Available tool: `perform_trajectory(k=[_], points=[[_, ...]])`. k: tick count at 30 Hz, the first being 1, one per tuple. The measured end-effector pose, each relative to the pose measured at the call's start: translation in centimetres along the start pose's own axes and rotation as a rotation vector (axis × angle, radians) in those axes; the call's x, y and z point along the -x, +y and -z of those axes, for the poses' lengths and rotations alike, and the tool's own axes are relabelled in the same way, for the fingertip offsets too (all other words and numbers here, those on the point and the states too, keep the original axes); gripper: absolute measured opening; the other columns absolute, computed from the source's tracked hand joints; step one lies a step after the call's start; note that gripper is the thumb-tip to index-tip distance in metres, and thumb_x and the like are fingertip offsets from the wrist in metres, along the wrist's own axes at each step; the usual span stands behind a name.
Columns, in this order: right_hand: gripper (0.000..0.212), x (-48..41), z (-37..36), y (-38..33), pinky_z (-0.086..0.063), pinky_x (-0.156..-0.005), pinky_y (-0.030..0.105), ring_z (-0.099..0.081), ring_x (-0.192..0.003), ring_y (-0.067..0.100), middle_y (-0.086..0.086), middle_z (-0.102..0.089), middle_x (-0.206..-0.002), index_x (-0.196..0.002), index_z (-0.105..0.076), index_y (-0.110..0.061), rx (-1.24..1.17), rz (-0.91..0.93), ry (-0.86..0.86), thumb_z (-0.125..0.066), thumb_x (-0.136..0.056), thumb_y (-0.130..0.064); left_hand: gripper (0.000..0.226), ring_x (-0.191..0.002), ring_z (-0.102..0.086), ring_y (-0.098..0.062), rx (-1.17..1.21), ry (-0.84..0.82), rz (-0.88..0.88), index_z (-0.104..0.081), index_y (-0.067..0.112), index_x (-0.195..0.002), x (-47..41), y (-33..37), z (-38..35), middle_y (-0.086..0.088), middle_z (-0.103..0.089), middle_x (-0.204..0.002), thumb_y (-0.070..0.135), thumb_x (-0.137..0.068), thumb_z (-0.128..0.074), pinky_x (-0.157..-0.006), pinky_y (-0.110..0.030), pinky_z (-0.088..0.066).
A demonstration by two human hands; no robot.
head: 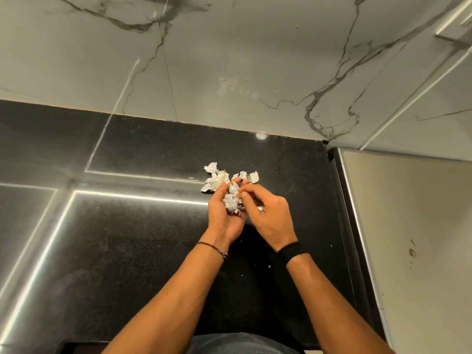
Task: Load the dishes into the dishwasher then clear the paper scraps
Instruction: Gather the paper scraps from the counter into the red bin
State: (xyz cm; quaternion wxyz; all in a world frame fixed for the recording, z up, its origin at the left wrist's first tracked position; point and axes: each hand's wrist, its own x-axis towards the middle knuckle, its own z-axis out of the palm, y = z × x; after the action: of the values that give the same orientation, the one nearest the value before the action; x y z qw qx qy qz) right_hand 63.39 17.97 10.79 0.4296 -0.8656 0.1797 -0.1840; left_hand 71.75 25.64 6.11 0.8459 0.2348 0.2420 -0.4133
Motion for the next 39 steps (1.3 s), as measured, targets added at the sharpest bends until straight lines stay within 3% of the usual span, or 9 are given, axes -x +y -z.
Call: perform_trajectory(k=[7, 11, 16, 22, 27, 30, 33, 36, 39], points=[[0.014, -3.9, -0.6, 1.7, -0.057, -0.085, 0.035, -0.067, -0.095, 0.007, -0.012, -0.072, -0.099, -0.103, -0.072, -0.025, 0.022, -0.061, 0.113, -0.071, -0.091, -0.018, 0.031, -0.12, -0.065, -0.029, 0.098, 0.008, -0.003, -0.069, 0.004, -0.117, 0.6, 0.5, 0.1, -0.017, -0.067, -0.131, 0.026, -0.102, -0.052, -0.112, -0.039, -0.045], [0.037, -6.4, -1.8, 6.0, -0.041, -0.11, 0.038, -0.053, -0.125, 0.028, 0.005, -0.063, -0.135, -0.13, -0.067, -0.017, 0.423, -0.001, -0.139, -0.065, -0.094, -0.009, 0.035, -0.116, -0.068, -0.029, 0.076, 0.056, -0.062, -0.066, 0.0, -0.126, 1.1, 1.4, 1.1, -0.018, -0.068, -0.129, 0.023, -0.101, -0.056, -0.102, -0.038, -0.053], [0.013, -5.0, -2.2, 8.4, -0.053, -0.081, 0.04, -0.061, -0.09, 0.031, 0.007, -0.071, -0.103, -0.103, -0.075, -0.011, 0.575, 0.136, -0.107, -0.067, -0.094, -0.01, 0.034, -0.111, -0.071, -0.027, 0.02, 0.095, -0.111, -0.068, 0.001, -0.123, 1.1, 2.2, 2.0, -0.017, -0.07, -0.127, 0.025, -0.103, -0.054, -0.096, -0.036, -0.057], [0.013, -1.6, -0.8, 5.0, -0.055, -0.088, 0.028, -0.067, -0.092, 0.005, -0.009, -0.074, -0.098, -0.103, -0.078, -0.018, 0.13, -0.173, 0.128, -0.07, -0.093, -0.018, 0.032, -0.1, -0.072, -0.024, -0.047, 0.12, -0.137, -0.068, 0.003, -0.117, 0.9, 1.1, 1.9, -0.015, -0.072, -0.113, 0.028, -0.104, -0.053, -0.095, -0.033, -0.056], [0.021, -0.4, -1.1, -0.1, -0.052, -0.085, 0.016, -0.068, -0.095, 0.003, -0.011, -0.076, -0.103, -0.104, -0.08, -0.023, -0.084, -0.102, -0.121, -0.082, -0.084, -0.022, 0.037, -0.109, -0.065, -0.028, 0.04, 0.069, -0.086, -0.067, 0.003, -0.12, 0.9, 0.4, 1.4, -0.015, -0.069, -0.114, 0.031, -0.103, -0.05, -0.114, -0.047, -0.042], [0.013, -1.9, -0.9, -0.2, -0.053, -0.082, 0.016, -0.069, -0.09, 0.004, -0.01, -0.075, -0.098, -0.101, -0.08, -0.02, -0.164, -0.134, -0.012, -0.077, -0.088, -0.021, 0.034, -0.101, -0.072, -0.028, 0.108, 0.032, -0.087, -0.072, 0.003, -0.113, 1.6, 1.0, 1.2, -0.015, -0.073, -0.114, 0.027, -0.103, -0.049, -0.104, -0.041, -0.05], [0.022, -5.0, -1.7, 2.1, -0.054, -0.092, 0.024, -0.065, -0.099, 0.003, -0.005, -0.071, -0.113, -0.112, -0.075, -0.017, 0.015, -0.102, -0.015, -0.068, -0.093, -0.011, 0.034, -0.112, -0.07, -0.029, 0.159, 0.038, -0.097, -0.069, 0.001, -0.12, 2.0, 1.6, 1.9, -0.018, -0.068, -0.13, 0.026, -0.103, -0.053, -0.102, -0.037, -0.053], [0.042, -7.5, -3.6, 4.6, -0.038, -0.113, 0.032, -0.053, -0.127, 0.025, 0.004, -0.058, -0.141, -0.135, -0.064, -0.017, 0.323, -0.051, -0.3, -0.065, -0.094, -0.008, 0.038, -0.121, -0.066, -0.029, 0.153, 0.057, -0.123, -0.068, 0.001, -0.121, 2.1, 2.4, 2.4, -0.019, -0.065, -0.135, 0.029, -0.103, -0.051, -0.102, -0.037, -0.052], [0.027, -7.7, -4.6, 6.2, -0.038, -0.099, 0.032, -0.056, -0.114, 0.033, 0.007, -0.066, -0.125, -0.12, -0.072, -0.012, 0.493, 0.108, -0.307, -0.063, -0.095, -0.008, 0.041, -0.117, -0.067, -0.029, 0.159, 0.068, -0.151, -0.067, 0.001, -0.122, 2.1, 3.1, 2.6, -0.02, -0.065, -0.134, 0.032, -0.105, -0.048, -0.094, -0.037, -0.055]])
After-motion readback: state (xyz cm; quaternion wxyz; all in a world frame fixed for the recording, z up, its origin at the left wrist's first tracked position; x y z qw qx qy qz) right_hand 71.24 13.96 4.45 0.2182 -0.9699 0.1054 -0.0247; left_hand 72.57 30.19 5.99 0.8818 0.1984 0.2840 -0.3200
